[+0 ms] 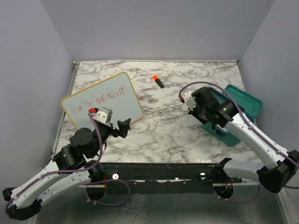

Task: Organize the medicine kit
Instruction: Place the medicine box compartment inside the medicine box.

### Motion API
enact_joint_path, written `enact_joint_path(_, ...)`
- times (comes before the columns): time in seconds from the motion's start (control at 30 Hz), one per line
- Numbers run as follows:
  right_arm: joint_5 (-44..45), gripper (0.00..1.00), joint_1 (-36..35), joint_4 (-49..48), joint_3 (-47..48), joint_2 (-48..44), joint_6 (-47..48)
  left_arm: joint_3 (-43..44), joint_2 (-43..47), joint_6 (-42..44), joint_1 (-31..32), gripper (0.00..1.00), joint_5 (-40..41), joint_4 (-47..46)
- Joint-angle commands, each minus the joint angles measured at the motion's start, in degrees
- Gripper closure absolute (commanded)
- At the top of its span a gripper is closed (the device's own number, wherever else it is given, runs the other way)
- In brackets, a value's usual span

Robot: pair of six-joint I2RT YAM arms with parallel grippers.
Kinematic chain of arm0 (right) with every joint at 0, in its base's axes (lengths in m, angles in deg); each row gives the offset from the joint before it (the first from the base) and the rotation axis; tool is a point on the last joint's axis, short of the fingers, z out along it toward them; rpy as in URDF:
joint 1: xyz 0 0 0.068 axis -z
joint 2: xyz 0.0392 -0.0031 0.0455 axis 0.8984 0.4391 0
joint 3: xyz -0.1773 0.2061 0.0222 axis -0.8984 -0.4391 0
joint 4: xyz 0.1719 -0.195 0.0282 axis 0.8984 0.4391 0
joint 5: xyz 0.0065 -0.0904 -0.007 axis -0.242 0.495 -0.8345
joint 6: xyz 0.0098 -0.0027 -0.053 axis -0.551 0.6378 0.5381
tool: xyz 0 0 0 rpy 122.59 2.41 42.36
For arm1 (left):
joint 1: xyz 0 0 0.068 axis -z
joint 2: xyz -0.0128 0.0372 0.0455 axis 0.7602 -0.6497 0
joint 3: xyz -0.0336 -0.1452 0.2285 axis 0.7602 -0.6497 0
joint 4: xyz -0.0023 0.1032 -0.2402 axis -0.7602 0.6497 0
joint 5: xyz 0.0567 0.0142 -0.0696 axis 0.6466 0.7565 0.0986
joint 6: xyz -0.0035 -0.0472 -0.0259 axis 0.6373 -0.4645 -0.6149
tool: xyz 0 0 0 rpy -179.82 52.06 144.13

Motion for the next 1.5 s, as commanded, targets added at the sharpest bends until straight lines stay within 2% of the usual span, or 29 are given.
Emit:
enact_joint_path(0.0,-3.23,0.99,3.74,0.28,-2.36,-3.78,5.78,-0.38,0.11,-0.53,0.02,0.01,-0.78,-1.08)
enact_joint_path(0.13,-4.82,0.99,6.8,0.34,-4.99,-5.0,8.37,-0.46,0.04,-0.39,0.02,0.01,-0.63,-1.16)
enact_joint_path(0.33,-7.03,0.99,7.84,0.14,-8.55,-8.81,10.93,-0.57,0.14,-0.54,0.02,0.01,-0.26,-1.12)
enact_joint_path(0.47,-5.15,0.99,9.23,0.71,-11.26,-10.32,11.22,-0.71,-0.08,-0.42,0.02,0.01,-0.17,-1.32)
enact_joint_path(0.73,-2.99,0.99,11.68,2.42,-10.17,-9.11,11.01,-0.87,-0.33,-0.53,0.02,0.01,-0.73,-1.39)
enact_joint_path(0.93,-6.85,0.99,15.0,0.81,-10.23,-10.02,12.75,-1.4,-0.48,0.05,0.02,0.01,-0.26,-2.14)
enact_joint_path(1.13,-7.92,0.99,18.74,2.31,-8.87,-7.11,15.18,-1.48,-1.67,0.36,0.02,0.01,-0.98,-2.53)
enact_joint_path(1.47,-9.79,0.99,21.45,2.35,-9.91,-6.37,20.09,-1.65,-1.35,0.5,0.02,0.01,-0.82,-2.71)
